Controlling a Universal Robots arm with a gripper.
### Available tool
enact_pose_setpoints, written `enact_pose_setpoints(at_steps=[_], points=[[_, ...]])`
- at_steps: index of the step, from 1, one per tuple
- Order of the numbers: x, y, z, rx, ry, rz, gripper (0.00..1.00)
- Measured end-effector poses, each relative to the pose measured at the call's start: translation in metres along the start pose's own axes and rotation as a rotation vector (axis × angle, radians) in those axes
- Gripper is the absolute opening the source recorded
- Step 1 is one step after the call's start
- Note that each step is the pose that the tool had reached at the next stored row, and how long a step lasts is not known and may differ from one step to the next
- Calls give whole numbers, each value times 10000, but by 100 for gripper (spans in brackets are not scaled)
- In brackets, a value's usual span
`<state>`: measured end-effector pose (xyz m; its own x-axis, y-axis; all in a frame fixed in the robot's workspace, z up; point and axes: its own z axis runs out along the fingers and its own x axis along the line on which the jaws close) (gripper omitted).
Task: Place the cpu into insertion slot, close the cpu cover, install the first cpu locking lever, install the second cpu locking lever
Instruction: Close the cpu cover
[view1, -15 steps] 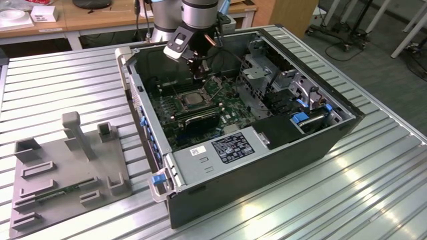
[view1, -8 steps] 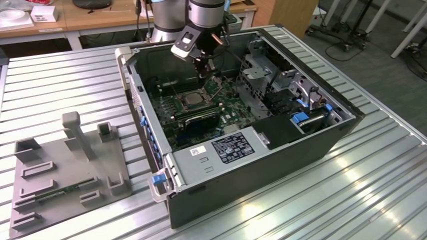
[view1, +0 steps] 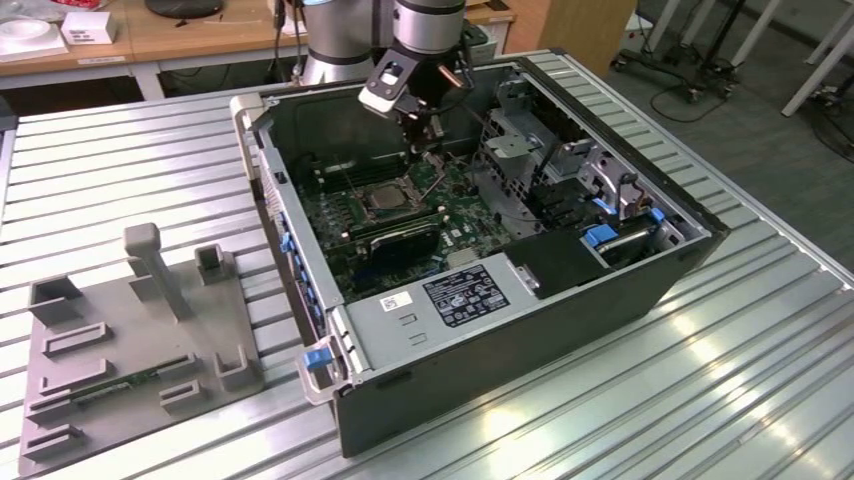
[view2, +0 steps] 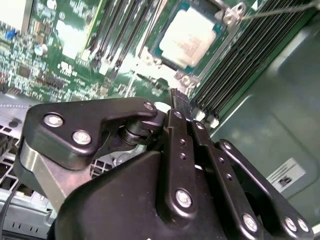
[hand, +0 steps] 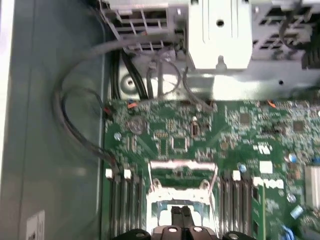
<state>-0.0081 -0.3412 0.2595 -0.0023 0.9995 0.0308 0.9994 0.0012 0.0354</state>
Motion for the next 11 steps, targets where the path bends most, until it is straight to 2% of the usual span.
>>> enact_pose_setpoints(at_steps=[9, 11], points=[[0, 236, 9, 0, 0, 0, 11], [0, 273, 9, 1, -1, 0, 11]])
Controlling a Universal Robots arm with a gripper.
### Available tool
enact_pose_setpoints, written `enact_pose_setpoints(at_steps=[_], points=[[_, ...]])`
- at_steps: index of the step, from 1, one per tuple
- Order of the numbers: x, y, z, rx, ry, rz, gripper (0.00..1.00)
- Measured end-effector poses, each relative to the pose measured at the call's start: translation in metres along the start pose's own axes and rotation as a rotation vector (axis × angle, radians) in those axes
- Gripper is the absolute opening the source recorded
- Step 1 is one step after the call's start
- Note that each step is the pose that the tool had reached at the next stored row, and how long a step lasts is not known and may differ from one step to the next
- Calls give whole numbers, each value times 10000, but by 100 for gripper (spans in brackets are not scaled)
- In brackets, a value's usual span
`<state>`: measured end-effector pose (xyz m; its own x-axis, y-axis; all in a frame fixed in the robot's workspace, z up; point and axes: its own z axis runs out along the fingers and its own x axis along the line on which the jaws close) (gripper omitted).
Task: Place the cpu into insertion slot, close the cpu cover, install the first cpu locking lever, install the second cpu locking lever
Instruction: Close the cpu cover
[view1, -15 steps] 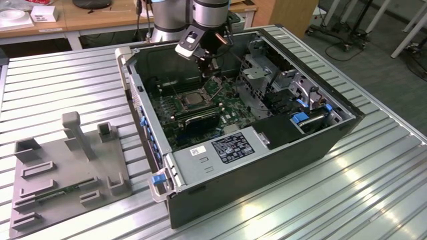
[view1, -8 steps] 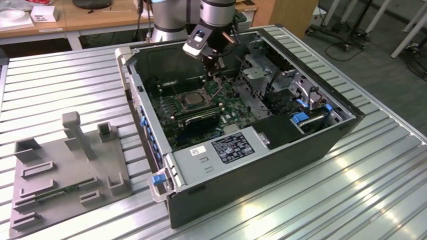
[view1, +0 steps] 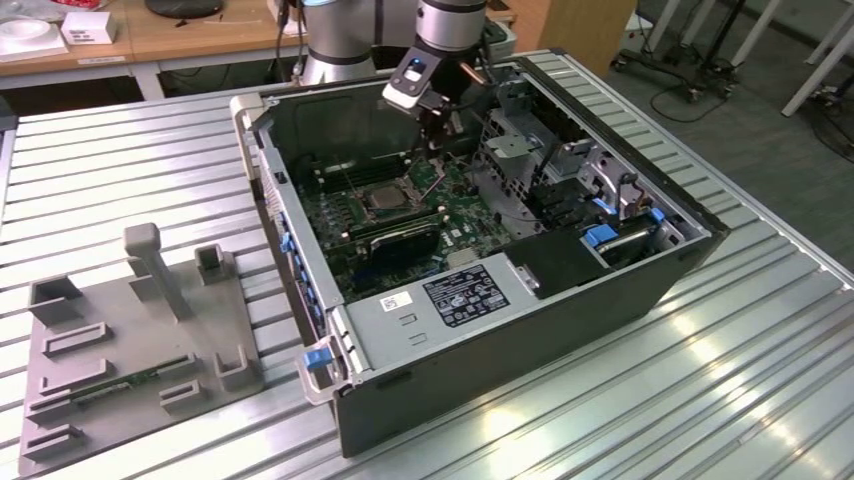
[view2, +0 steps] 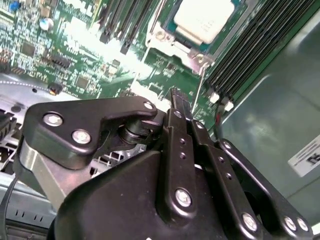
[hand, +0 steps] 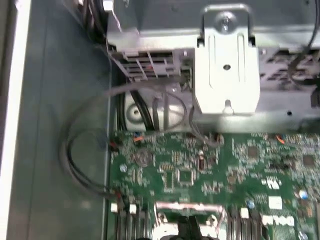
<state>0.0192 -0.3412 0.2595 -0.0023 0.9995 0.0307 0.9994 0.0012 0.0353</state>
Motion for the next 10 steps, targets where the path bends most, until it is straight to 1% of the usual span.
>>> enact_pose_setpoints(at_steps=[2, 6, 10], points=[[0, 24, 1, -1, 1, -1, 11], [0, 31, 1, 0, 0, -1, 11], [0, 90, 3, 0, 1, 0, 11]])
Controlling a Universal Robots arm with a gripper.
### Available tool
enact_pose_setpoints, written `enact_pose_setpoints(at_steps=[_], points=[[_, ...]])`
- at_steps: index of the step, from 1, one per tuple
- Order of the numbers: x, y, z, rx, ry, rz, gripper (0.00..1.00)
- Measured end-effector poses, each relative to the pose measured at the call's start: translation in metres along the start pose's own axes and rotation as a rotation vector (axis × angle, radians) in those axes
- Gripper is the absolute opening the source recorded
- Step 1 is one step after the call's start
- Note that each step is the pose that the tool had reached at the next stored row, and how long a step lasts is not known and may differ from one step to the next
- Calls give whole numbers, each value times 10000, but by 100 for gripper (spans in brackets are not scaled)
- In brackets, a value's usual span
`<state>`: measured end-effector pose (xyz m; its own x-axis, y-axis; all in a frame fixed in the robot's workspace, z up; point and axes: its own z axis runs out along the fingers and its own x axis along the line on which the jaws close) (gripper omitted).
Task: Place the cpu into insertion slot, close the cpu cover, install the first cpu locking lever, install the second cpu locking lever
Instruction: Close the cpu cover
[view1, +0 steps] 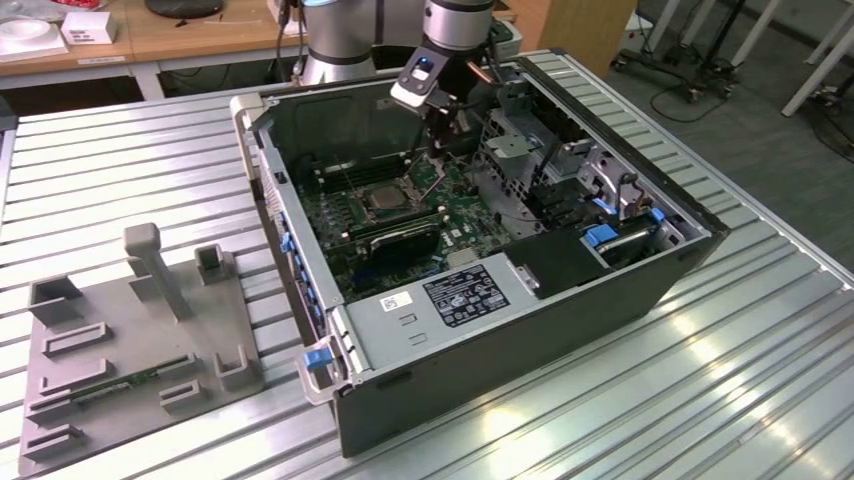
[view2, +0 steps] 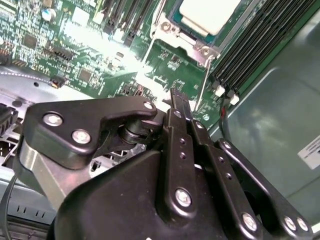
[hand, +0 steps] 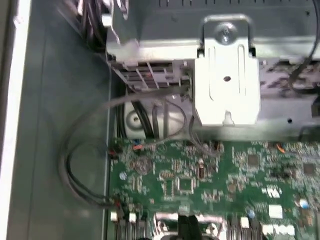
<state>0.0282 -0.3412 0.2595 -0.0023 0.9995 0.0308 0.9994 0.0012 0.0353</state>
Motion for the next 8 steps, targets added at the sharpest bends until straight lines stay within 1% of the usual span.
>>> enact_pose_setpoints(at_steps=[5, 8], points=[[0, 99, 3, 0, 0, 0, 11], [0, 143, 5, 0, 0, 0, 11]])
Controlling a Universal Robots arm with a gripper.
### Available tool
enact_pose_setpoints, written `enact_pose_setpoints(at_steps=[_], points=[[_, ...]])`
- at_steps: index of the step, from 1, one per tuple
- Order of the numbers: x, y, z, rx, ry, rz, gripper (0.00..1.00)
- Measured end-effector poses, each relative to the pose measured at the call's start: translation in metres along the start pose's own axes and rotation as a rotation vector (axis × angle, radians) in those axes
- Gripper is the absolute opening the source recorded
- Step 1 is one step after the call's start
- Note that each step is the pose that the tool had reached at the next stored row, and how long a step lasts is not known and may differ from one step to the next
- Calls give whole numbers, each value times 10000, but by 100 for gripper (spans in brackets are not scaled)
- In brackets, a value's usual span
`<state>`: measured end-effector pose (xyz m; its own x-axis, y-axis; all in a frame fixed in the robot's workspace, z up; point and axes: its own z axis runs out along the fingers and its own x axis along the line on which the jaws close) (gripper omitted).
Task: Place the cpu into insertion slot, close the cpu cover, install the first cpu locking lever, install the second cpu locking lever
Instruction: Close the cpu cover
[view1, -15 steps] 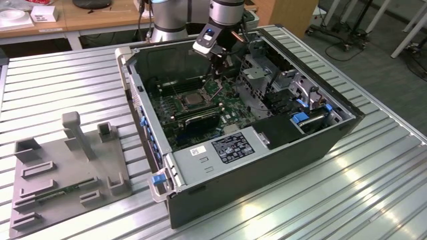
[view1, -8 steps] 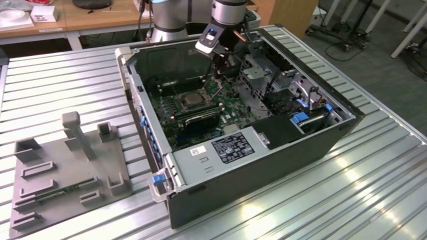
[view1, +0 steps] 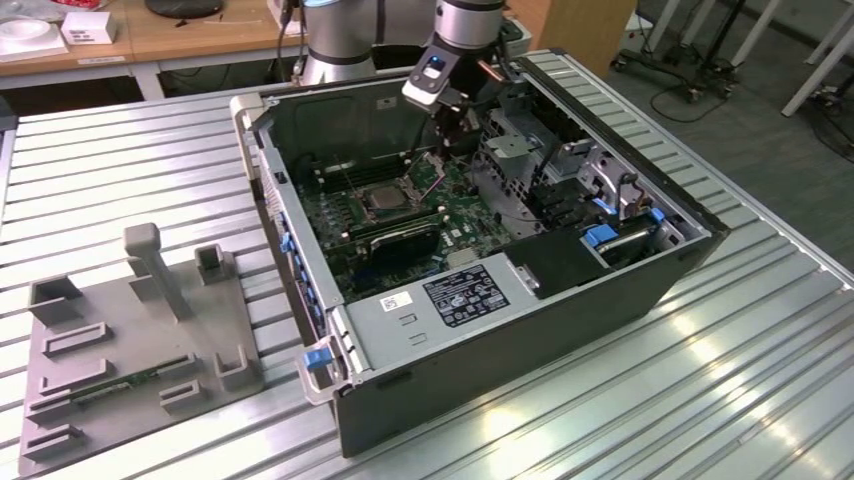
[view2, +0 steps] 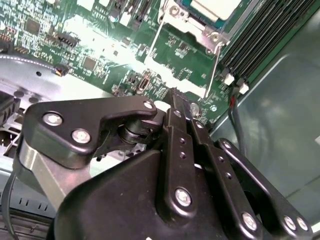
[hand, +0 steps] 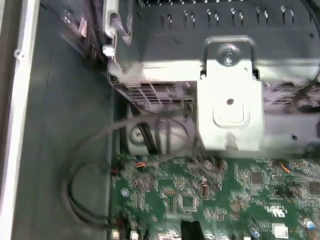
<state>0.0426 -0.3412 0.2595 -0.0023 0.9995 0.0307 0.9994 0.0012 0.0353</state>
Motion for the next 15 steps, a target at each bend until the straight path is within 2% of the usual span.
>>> enact_pose_setpoints(at_steps=[5, 11, 15], points=[[0, 70, 3, 0, 0, -1, 11], [-1, 71, 9, -1, 1, 0, 11], [-2, 70, 50, 0, 0, 0, 11]])
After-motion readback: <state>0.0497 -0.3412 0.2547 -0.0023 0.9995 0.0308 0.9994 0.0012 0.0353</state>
